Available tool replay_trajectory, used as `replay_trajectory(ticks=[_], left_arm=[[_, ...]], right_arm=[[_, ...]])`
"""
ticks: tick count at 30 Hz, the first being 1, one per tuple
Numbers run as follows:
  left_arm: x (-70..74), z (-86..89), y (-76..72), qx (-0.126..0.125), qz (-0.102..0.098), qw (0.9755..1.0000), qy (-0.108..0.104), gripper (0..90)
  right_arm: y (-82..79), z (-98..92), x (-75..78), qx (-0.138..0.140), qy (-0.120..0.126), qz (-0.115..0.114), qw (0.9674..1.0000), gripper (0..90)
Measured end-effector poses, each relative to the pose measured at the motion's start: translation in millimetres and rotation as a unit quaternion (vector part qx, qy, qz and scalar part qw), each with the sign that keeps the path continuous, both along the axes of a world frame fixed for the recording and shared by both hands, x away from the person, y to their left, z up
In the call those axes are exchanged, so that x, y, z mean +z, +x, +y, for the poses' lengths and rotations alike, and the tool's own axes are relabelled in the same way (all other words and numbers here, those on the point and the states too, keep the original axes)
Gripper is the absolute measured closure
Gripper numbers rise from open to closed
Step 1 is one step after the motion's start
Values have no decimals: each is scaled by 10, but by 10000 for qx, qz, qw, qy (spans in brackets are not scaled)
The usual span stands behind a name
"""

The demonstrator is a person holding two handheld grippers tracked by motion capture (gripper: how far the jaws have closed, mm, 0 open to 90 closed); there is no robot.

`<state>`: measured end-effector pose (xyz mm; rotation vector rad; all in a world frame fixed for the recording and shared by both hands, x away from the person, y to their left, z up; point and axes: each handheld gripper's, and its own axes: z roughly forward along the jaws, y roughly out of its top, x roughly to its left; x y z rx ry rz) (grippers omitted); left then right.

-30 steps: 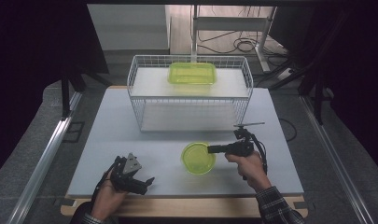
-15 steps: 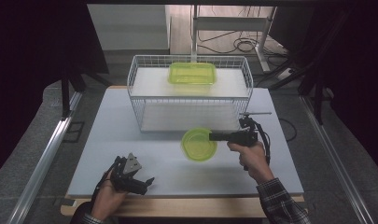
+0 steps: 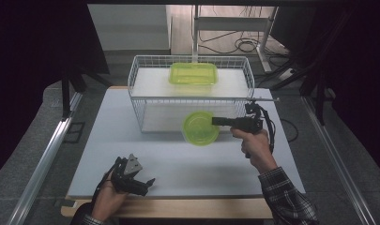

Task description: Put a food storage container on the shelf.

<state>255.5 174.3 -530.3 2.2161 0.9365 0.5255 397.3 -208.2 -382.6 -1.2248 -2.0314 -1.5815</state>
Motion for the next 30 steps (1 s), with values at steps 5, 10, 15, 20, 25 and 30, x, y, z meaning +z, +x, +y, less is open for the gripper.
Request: replay_trajectory(ticks=[5,10,15,20,25,30], left_arm=[[-1,0,0,-1,-8,10000,2,10],[0,0,0,-1,-12,10000,8,10],[2,7,1,20,-4,10000,-12,10],[-1,13,5,47,17,10000,-41,10],[-1,13,5,44,25,10000,-32,10],[0,16,6,51,20,10000,-37,10]], right_arm=[[40,19,149,-80,54,-79,9999,813],[77,40,310,-164,89,-174,9997,814],[126,83,443,-207,104,-275,9994,813],[183,107,557,-291,132,-339,9989,813],[236,121,654,-380,162,-378,9984,813],[292,142,778,-463,190,-460,9977,814]])
